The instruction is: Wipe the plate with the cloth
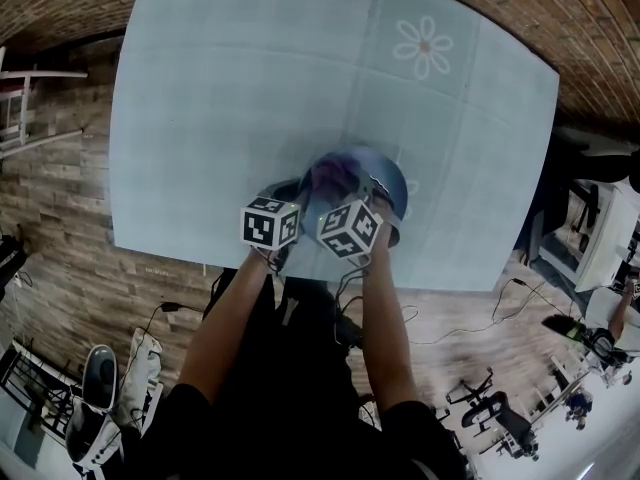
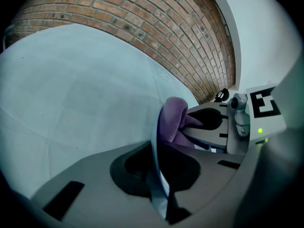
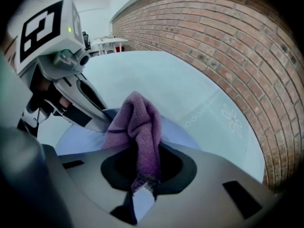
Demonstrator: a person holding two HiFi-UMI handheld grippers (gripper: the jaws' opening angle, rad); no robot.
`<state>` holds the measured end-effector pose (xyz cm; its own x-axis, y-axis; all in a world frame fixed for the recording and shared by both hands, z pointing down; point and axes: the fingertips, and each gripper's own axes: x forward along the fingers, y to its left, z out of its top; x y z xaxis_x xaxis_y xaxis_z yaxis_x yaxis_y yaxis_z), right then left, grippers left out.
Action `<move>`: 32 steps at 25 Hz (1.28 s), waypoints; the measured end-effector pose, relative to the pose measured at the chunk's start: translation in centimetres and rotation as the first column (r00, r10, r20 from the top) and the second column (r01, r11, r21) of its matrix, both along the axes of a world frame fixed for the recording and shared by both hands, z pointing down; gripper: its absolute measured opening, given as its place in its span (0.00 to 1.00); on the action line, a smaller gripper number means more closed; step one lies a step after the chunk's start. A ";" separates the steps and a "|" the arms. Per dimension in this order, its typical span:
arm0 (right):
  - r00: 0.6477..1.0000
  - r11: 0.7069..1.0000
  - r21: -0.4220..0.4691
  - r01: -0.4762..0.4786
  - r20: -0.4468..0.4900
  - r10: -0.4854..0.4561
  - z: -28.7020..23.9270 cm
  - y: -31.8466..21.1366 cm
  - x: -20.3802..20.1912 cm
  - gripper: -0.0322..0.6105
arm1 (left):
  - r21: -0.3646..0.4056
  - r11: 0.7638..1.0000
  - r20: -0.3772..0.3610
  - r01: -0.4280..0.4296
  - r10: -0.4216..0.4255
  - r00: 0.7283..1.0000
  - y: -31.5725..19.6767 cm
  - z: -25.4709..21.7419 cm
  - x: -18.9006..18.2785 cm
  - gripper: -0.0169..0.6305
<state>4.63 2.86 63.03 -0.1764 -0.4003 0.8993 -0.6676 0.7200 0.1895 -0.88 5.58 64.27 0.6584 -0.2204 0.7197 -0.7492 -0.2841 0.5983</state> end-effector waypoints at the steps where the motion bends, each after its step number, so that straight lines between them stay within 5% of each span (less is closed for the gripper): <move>1: 1.000 1.000 0.006 -0.001 -0.001 0.001 0.0 -0.3 0.1 0.17 | -0.001 1.000 0.000 0.000 0.000 1.000 0.0 0.0 0.0 0.10; 15: 0.997 0.976 0.218 -0.028 -0.067 0.044 -2.7 -2.7 3.0 0.17 | -0.005 1.000 -0.005 0.010 -0.010 1.000 -0.1 0.1 -0.3 0.10; 21: 0.990 0.977 0.212 -0.008 -0.134 0.037 -1.5 -3.1 4.2 0.17 | -0.004 1.000 -0.006 0.012 -0.012 1.000 -0.1 0.2 -0.3 0.10; 32: 0.993 0.989 0.147 -0.015 -0.112 0.032 -0.4 -2.0 4.2 0.16 | -0.014 0.999 -0.007 0.030 -0.030 1.000 0.0 0.2 -0.3 0.10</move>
<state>8.87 0.87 62.67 -0.0652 -0.5313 0.8447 -0.6521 0.6634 0.3669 -1.16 5.54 64.43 0.6568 -0.2302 0.7180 -0.7529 -0.2536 0.6074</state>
